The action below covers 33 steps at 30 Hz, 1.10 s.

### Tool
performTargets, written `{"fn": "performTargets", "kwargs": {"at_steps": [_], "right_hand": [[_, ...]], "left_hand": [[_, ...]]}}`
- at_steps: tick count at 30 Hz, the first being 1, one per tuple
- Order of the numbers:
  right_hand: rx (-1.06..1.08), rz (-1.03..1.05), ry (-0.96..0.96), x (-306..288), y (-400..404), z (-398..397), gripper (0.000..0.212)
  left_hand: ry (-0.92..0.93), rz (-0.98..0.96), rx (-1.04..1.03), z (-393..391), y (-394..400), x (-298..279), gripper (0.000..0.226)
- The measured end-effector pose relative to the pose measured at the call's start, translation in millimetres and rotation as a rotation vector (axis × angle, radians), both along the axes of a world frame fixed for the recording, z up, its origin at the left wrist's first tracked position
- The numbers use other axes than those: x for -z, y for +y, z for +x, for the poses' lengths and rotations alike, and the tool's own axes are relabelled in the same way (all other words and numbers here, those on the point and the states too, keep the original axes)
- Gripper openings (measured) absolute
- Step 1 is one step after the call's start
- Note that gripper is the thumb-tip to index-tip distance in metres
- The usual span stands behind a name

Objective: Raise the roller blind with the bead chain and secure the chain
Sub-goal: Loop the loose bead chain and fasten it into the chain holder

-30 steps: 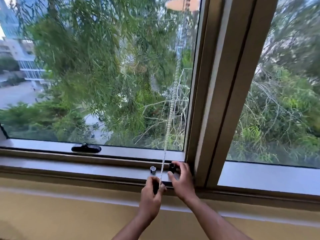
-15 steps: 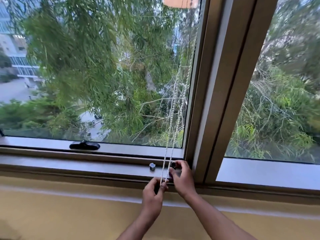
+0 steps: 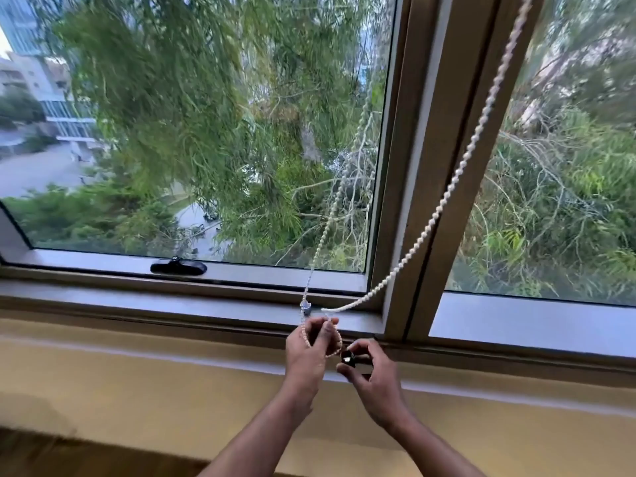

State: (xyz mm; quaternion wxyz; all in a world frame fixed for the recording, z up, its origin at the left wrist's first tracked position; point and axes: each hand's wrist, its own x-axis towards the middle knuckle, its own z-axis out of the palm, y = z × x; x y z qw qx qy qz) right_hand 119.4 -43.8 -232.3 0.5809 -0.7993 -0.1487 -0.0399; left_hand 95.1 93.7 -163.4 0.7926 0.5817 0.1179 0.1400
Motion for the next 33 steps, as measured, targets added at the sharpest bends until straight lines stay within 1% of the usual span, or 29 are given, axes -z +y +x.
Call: {"fn": "performTargets", "kwargs": {"at_steps": [3, 10, 14, 17, 20, 22, 23, 25, 29, 31, 33], "right_hand": [[-0.023, 0.004, -0.007, -2.1, 0.8, -5.4, 0.031], [-0.019, 0.091, -0.069, -9.4, 1.9, -16.5, 0.032], [-0.013, 0.119, -0.074, -10.5, 1.8, -23.1, 0.038], [-0.009, 0.137, -0.074, -11.7, 2.9, -26.6, 0.042], [0.005, 0.114, -0.074, -10.8, 3.5, -28.3, 0.035], [0.010, 0.093, -0.076, -9.0, 3.2, -30.0, 0.027], [0.012, 0.088, -0.077, -8.6, 3.3, -31.2, 0.025], [0.016, 0.082, -0.084, -8.8, 4.1, -34.5, 0.022], [0.059, 0.083, -0.072, -10.4, 7.1, -40.9, 0.023], [0.083, 0.090, -0.063, -10.5, 7.8, -43.4, 0.020], [0.111, 0.089, -0.051, -11.4, 7.7, -45.7, 0.018]], "left_hand": [[0.028, -0.022, 0.015, -4.4, -8.2, -1.1, 0.012], [0.044, 0.015, 0.024, -15.6, -12.8, -0.3, 0.010], [0.054, 0.094, 0.065, -24.3, -13.9, 3.1, 0.023], [0.080, 0.118, 0.070, -28.9, -13.3, 7.9, 0.034], [0.127, 0.146, 0.056, -32.8, -14.8, 13.5, 0.024], [0.164, 0.114, 0.069, -36.7, -18.5, 16.9, 0.013], [0.192, 0.080, 0.087, -38.7, -20.3, 17.9, 0.012], [0.246, 0.007, 0.147, -42.8, -23.0, 20.3, 0.018], [0.323, -0.053, 0.295, -51.7, -26.9, 18.8, 0.034], [0.341, -0.084, 0.327, -52.9, -28.0, 18.4, 0.041], [0.331, -0.102, 0.326, -51.7, -26.8, 18.7, 0.043]]}}
